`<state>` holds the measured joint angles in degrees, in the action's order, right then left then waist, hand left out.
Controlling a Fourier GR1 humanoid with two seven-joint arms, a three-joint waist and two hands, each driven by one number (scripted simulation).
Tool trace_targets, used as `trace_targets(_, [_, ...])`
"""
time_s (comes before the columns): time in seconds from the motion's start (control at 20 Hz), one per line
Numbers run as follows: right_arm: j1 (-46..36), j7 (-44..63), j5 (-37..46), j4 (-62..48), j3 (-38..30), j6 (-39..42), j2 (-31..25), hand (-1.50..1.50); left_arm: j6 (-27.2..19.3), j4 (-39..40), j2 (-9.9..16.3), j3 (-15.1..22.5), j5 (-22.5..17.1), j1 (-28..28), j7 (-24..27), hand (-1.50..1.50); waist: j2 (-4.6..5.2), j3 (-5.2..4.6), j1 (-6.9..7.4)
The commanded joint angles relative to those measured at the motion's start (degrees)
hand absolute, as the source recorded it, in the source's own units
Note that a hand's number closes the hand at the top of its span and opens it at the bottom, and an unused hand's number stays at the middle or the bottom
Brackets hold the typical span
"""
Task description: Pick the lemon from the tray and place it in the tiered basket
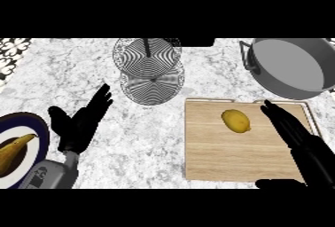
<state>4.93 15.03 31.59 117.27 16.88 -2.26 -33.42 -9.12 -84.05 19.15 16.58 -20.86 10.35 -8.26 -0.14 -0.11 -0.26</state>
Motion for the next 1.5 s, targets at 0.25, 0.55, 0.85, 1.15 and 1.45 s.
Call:
trace_targets(0.25, [-4.27, 12.39, 13.87, -5.23, 5.83, 4.02, 8.03, -1.5, -0.39, -2.44, -3.53, -0.06, 3.21, -1.64, -1.55, 0.0, 0.1, 0.11, 0.46])
trace_targets(0.55, [-2.97, 7.78, 16.13, -10.4, 5.62, 4.96, 11.41, -1.5, 2.18, -0.53, -4.72, -3.94, 4.92, 0.81, -3.88, 0.0, 0.13, 0.12, 0.27])
trace_targets(0.85, [-2.85, 1.59, 17.47, -17.0, -0.28, 1.14, 11.55, -1.5, 5.6, -0.02, -6.07, -4.81, 6.09, -1.83, -1.74, 0.0, 0.15, 0.12, 0.33])
trace_targets(1.15, [1.78, -0.27, 22.85, -15.92, -0.1, -2.07, 14.6, -1.5, 6.24, -1.02, -8.3, -6.77, 9.0, -1.75, -3.11, 0.0, 0.1, 0.11, 0.16])
trace_targets(1.45, [-3.94, -2.48, 22.34, -22.38, -4.16, 0.28, 17.64, -1.5, 9.31, -2.75, -8.19, -9.81, 9.26, -2.4, -4.59, 0.0, 0.12, 0.11, 0.32])
